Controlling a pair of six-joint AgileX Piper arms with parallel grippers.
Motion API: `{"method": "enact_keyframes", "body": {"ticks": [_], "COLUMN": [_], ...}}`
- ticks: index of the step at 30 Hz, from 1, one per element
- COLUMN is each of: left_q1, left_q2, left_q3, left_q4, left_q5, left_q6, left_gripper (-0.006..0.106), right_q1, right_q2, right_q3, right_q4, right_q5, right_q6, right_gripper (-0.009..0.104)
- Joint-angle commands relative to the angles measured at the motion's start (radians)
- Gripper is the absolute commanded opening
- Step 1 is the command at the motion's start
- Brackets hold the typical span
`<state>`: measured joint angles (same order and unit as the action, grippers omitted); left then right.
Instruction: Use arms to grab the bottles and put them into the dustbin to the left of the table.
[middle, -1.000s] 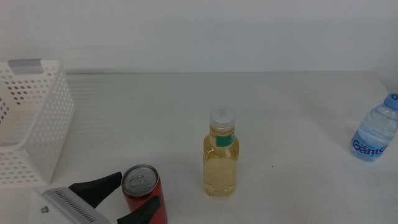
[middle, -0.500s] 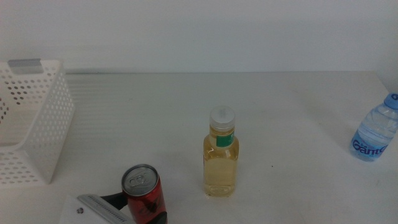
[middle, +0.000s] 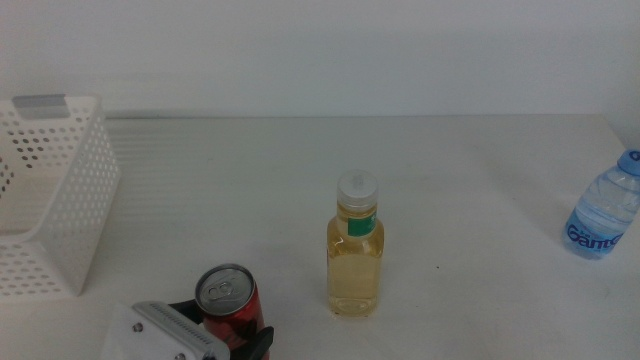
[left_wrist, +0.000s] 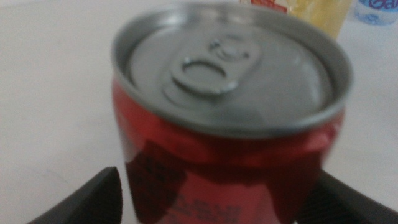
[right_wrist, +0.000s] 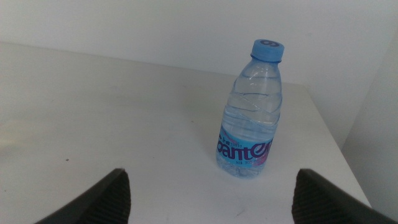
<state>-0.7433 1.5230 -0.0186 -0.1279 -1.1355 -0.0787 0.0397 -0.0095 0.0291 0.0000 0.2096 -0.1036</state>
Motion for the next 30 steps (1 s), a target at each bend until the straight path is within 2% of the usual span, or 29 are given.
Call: {"method": "enact_keyframes", "body": {"ticks": [1,13,20,21,22,30], "left_q1": [-0.002,-0.002,-0.002,-0.002,-0.002,-0.002], "left_q2": [-0.009,0.132,0.142,0.142,0.122,-0.018], "left_q3": [-0.020,-0.080,-0.097,-0.097,-0.096,-0.098], "left_q4": [-0.025,-0.016,-0.017,-0.017,-0.012,-0.014], "left_q5": [-0.177,-0.181,-0.181,-0.181,-0.181,-0.086], "left_q6": [0.004,-0.019,-0.019,-0.019,-0.031,-0.064], "left_gripper": [0.086,0.070,0.055,0.051,-0.005,-0.005], "right_q1": [-0.007,-0.007,-0.007,-0.007,-0.007,-0.007], "right_q2": [-0.028,-0.028,-0.028,-0.028,-0.028,-0.028], "right_q3": [-0.009,-0.009,-0.009,-0.009,-0.009,-0.009], "right_q4": [-0.005,-0.005,-0.005,-0.005,-0.005,-0.005], "right_q5": [-0.080,-0.080,-0.080,-0.080,-0.080,-0.080], "right_q6": [-0.005,-0.005,-0.005,-0.005,-0.005,-0.005], "right_gripper": [0.068,0.068,0.068,0.068,0.068,0.068]}}
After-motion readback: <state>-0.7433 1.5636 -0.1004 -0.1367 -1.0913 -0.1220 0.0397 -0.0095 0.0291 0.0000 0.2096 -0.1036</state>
